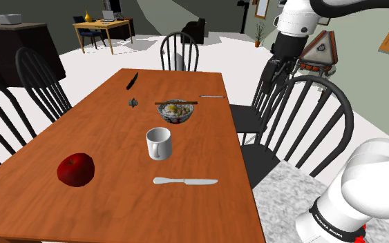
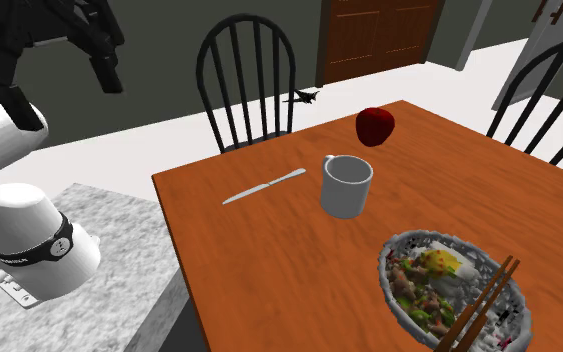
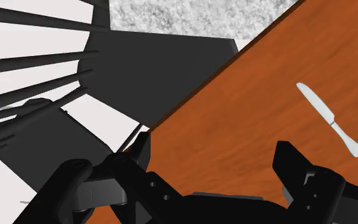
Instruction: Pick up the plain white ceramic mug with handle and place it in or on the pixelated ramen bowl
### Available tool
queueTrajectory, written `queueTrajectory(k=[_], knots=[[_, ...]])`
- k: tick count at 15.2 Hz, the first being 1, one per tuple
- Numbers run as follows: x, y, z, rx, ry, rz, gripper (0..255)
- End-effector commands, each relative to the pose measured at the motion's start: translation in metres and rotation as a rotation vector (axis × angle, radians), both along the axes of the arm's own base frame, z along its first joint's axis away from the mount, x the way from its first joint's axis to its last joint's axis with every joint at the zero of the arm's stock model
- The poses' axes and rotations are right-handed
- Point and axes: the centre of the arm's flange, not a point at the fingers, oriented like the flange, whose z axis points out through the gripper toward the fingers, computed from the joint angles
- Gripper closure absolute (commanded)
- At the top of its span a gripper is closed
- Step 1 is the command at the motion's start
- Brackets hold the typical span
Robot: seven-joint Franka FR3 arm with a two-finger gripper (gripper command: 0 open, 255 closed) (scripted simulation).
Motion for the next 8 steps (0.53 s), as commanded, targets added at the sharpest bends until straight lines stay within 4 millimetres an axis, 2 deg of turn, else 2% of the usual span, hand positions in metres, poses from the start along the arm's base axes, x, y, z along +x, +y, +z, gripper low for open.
queueTrajectory(k=[1,8], knots=[[0.0,0.0,0.0,0.0,0.0,0.0,0],[0.056,0.045,-0.052,0.016,-0.026,0.02,0]])
